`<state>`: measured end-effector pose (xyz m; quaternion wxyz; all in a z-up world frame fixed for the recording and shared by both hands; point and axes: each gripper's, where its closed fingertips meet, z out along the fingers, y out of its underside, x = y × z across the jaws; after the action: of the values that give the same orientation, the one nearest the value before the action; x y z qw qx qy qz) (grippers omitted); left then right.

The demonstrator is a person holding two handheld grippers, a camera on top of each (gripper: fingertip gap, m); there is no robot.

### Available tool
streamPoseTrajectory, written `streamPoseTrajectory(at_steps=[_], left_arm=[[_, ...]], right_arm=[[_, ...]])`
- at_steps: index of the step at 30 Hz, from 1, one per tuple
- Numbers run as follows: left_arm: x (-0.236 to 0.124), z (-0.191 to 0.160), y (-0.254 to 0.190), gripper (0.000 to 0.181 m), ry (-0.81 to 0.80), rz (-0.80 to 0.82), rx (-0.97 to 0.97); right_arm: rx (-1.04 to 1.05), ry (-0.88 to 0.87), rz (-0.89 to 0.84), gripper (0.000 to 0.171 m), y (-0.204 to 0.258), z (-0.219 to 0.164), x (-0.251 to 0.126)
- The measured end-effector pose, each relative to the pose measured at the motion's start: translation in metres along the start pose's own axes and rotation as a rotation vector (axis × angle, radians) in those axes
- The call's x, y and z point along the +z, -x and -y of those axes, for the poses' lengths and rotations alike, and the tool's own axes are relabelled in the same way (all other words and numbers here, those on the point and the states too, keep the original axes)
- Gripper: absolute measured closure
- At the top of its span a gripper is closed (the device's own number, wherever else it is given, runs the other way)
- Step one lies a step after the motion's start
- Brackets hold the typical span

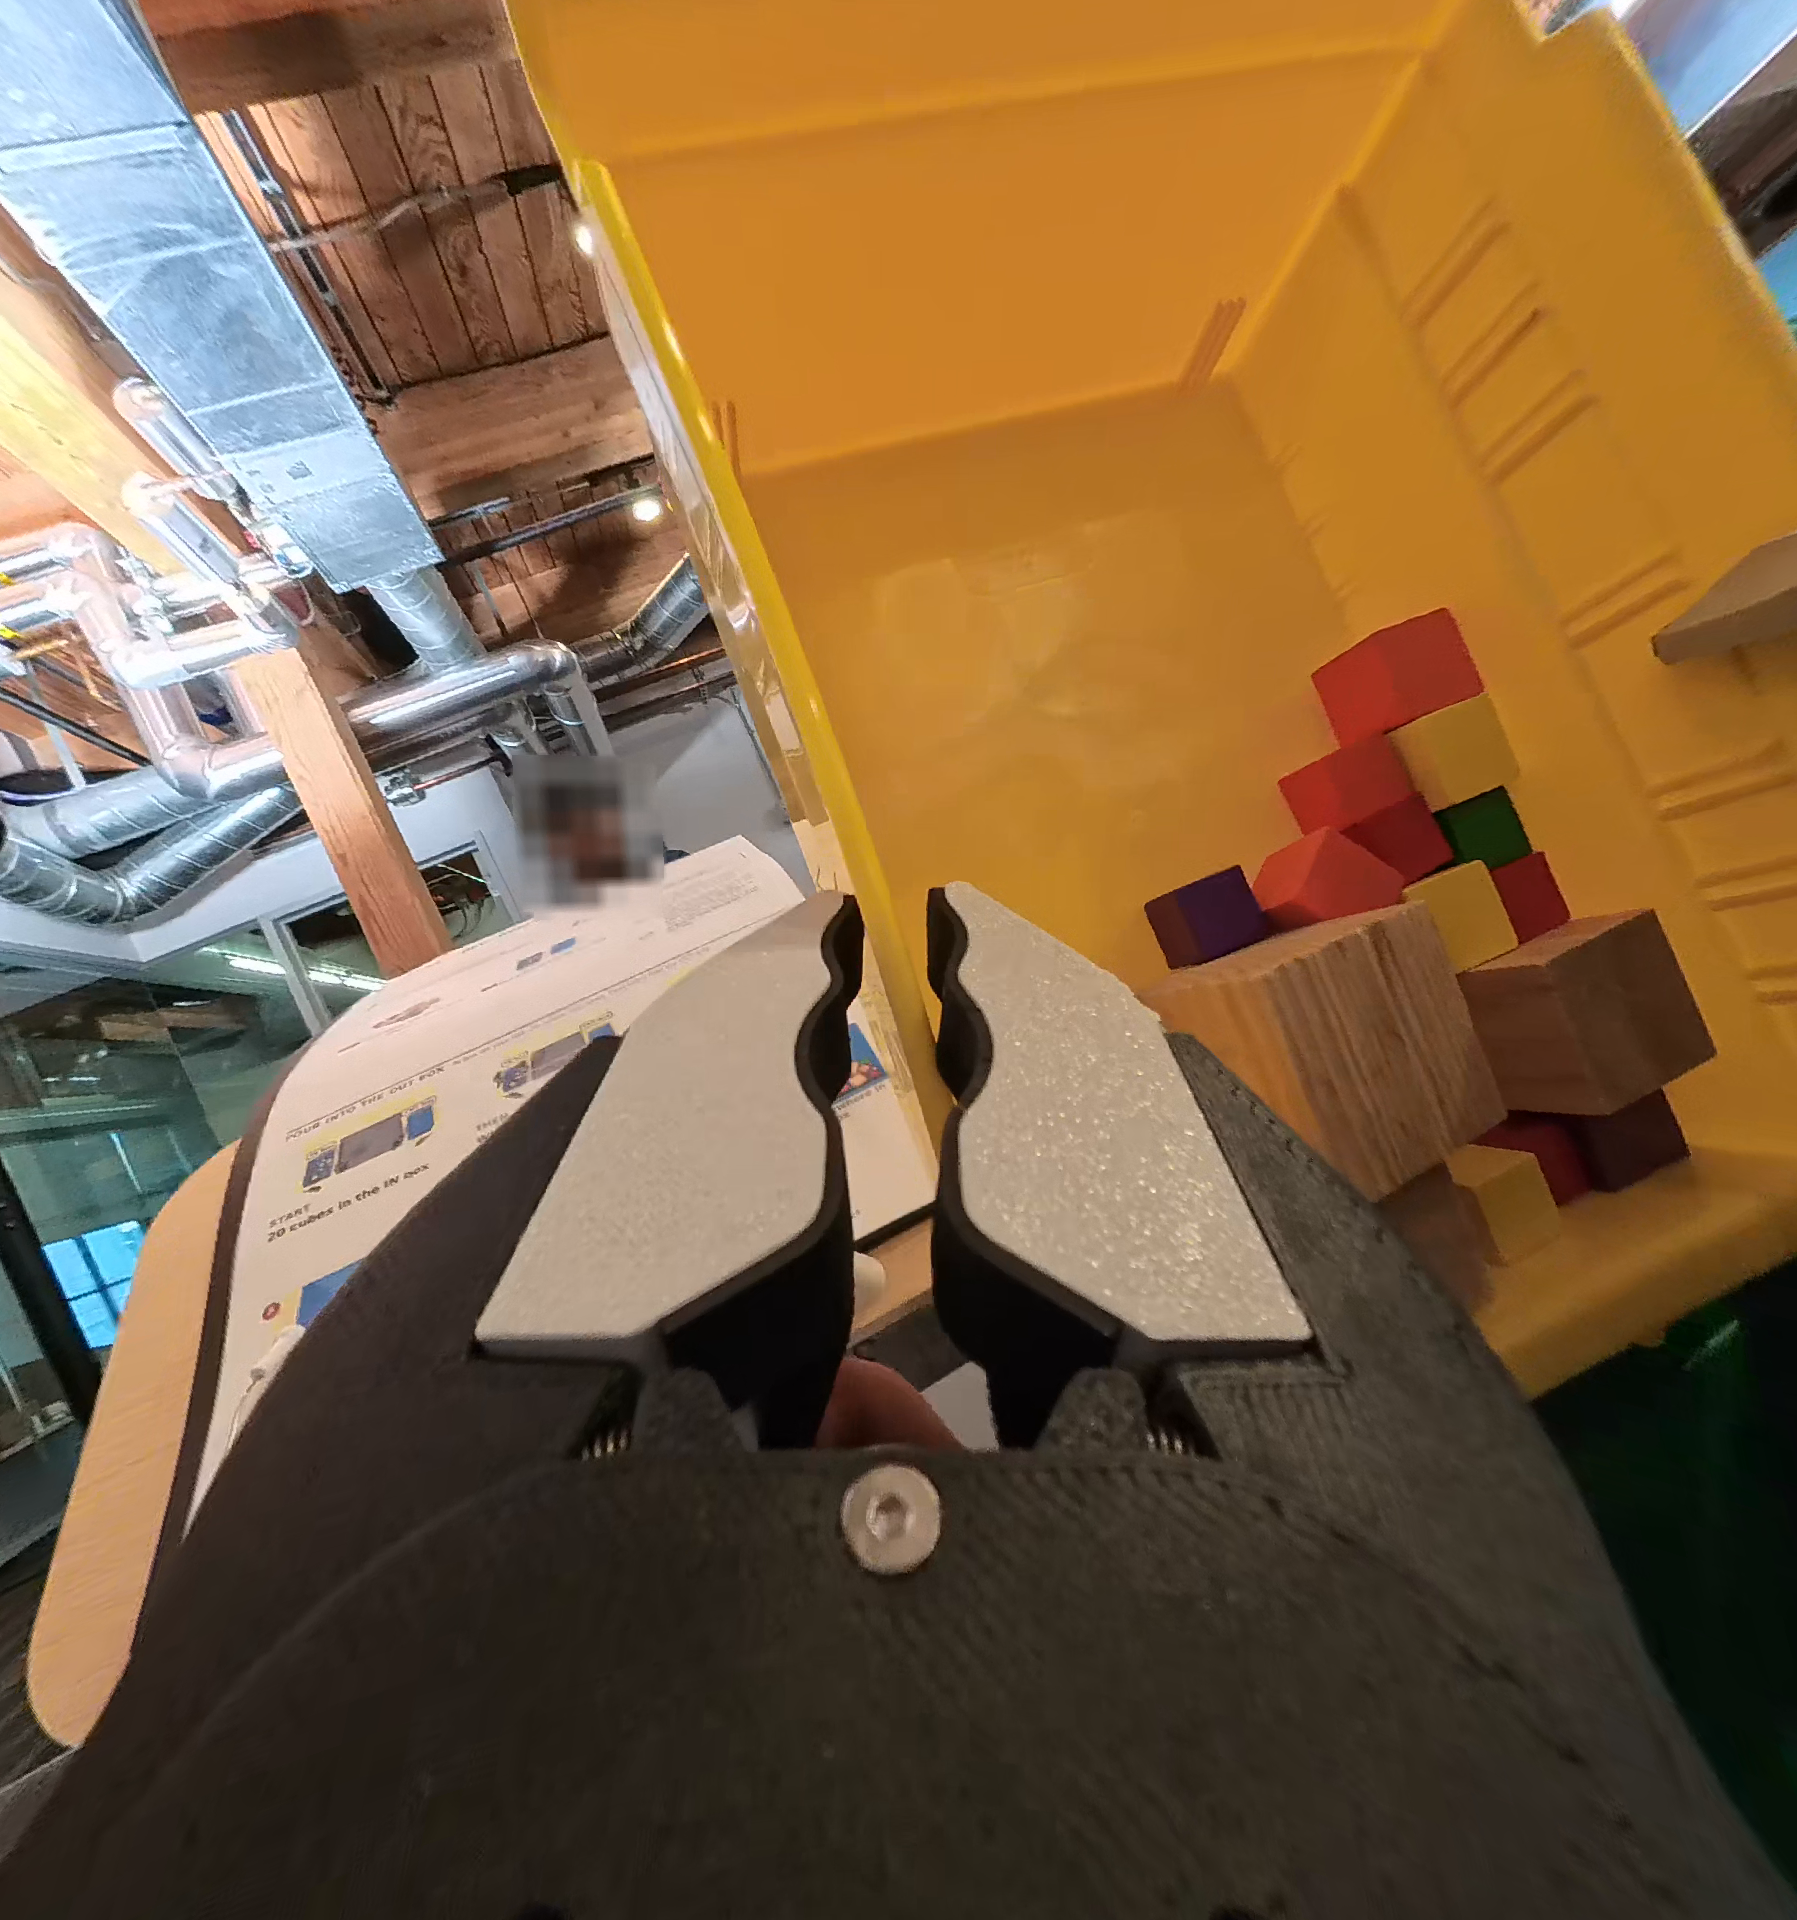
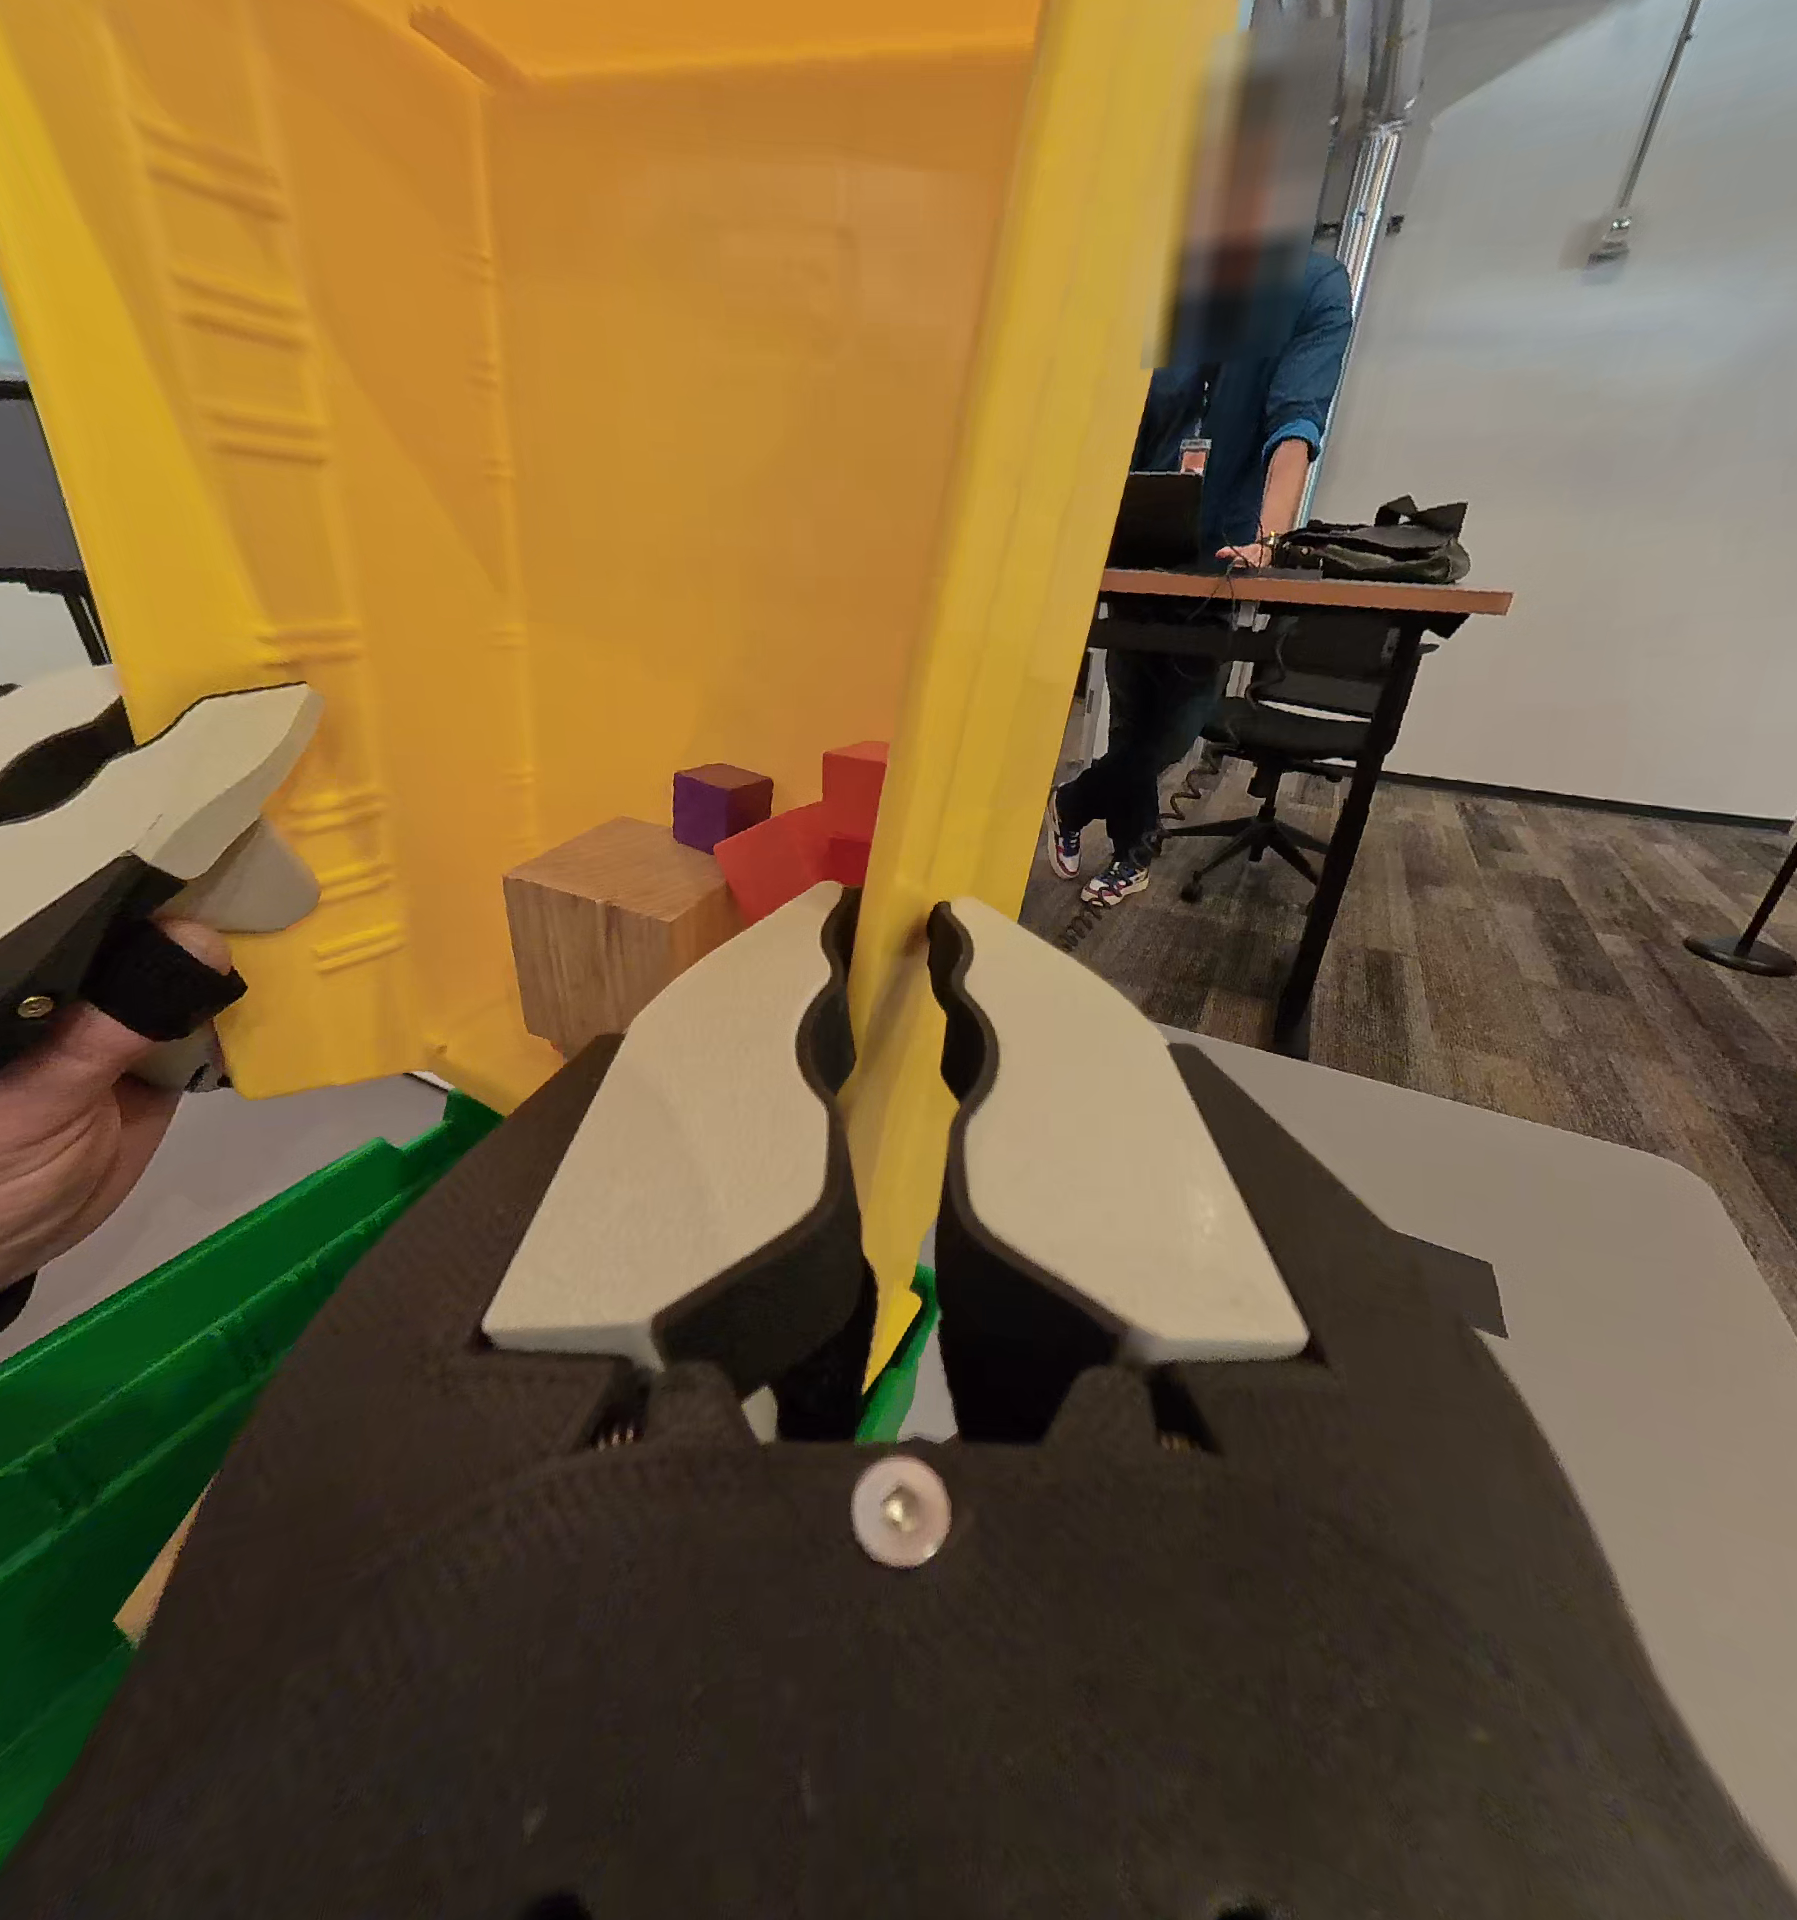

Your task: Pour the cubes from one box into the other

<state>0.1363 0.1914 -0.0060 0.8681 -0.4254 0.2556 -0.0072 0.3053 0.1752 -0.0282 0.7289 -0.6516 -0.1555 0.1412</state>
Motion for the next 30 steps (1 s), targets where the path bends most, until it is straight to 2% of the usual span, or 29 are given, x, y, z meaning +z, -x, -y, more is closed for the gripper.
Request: streamPoseTrajectory(at_steps=[30], left_arm=[[-0.001,-0.015,0.009,0.17,-0.04,0.065,-0.01]], right_arm=[[-0.035,-0.033,0.043,0.162,0.008,-0.001,0.011]])
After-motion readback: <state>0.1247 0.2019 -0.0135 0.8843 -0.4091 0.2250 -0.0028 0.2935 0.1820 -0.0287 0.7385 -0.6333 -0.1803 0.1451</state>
